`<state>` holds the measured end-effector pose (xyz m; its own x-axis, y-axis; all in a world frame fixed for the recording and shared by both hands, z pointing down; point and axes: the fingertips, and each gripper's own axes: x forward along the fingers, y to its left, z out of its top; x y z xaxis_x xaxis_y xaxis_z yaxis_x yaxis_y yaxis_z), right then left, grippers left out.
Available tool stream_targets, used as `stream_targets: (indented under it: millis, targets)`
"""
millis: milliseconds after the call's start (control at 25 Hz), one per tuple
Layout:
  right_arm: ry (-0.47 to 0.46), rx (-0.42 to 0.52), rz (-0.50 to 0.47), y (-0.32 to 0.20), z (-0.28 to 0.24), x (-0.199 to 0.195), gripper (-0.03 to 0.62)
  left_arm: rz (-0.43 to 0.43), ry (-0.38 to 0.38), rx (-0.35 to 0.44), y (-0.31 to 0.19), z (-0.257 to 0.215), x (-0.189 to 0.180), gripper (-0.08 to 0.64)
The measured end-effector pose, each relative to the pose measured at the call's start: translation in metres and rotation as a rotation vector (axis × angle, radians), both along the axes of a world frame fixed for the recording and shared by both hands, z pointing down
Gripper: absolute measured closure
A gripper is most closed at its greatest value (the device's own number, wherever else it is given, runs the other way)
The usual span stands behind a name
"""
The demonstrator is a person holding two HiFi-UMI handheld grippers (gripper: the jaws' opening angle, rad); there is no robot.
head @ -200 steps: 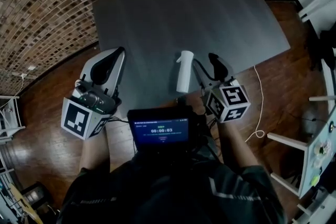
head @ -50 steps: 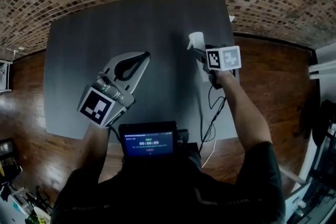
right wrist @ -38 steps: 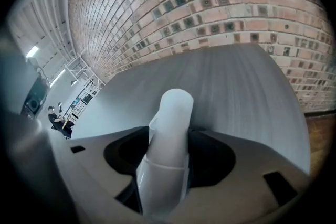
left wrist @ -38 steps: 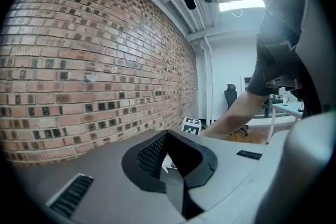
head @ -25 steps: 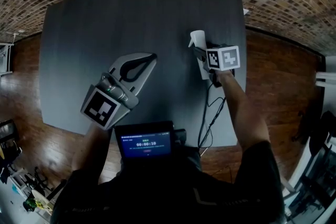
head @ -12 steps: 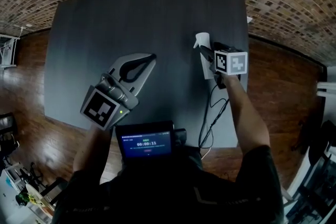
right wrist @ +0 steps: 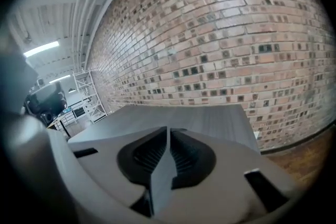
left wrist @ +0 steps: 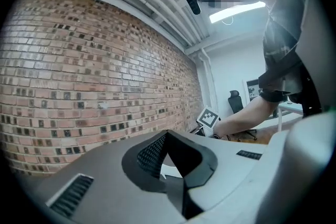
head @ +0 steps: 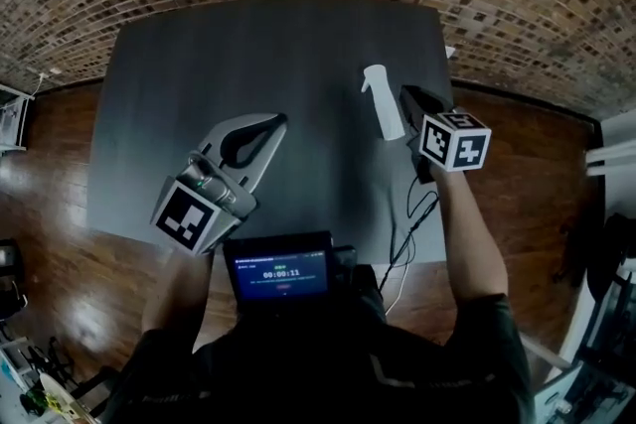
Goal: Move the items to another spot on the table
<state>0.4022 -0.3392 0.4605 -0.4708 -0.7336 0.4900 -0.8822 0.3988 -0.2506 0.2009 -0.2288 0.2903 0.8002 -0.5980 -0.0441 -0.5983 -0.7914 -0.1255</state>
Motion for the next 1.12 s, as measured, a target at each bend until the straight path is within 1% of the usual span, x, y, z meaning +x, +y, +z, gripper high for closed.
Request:
stream_targets:
  millis: [40,80,240,400,480,640,880,1120]
  targets:
    - [-0.003,0.022,0.010,0.011,-0.013,-0.002,0.566,0.002,0.009,0.011,0.010,-0.006,-0.005,0.558]
    - [-0.010,0.044,0.021,0.023,-0.025,-0.004,0.586,0.006,0.016,0.021,0.021,-0.010,-0.010,0.558]
    - [-0.039,0.118,0.072,0.079,-0.062,-0.012,0.586,0.041,0.025,0.056,0.068,-0.024,-0.026,0.558]
    - [-0.050,0.200,0.152,0.134,-0.093,-0.014,0.588,0.064,0.071,0.081,0.104,-0.041,-0.040,0.558]
    - [-0.050,0.233,0.166,0.161,-0.107,-0.019,0.589,0.082,0.077,0.088,0.123,-0.044,-0.045,0.558]
    - [-0.021,0.292,0.172,0.203,-0.132,-0.023,0.589,0.110,0.069,0.092,0.147,-0.046,-0.049,0.558]
    - [-0.018,0.313,0.179,0.244,-0.147,-0.017,0.589,0.109,0.096,0.096,0.171,-0.055,-0.043,0.558]
    - [-0.017,0.345,0.163,0.269,-0.157,-0.005,0.591,0.076,0.083,0.104,0.187,-0.059,-0.031,0.558]
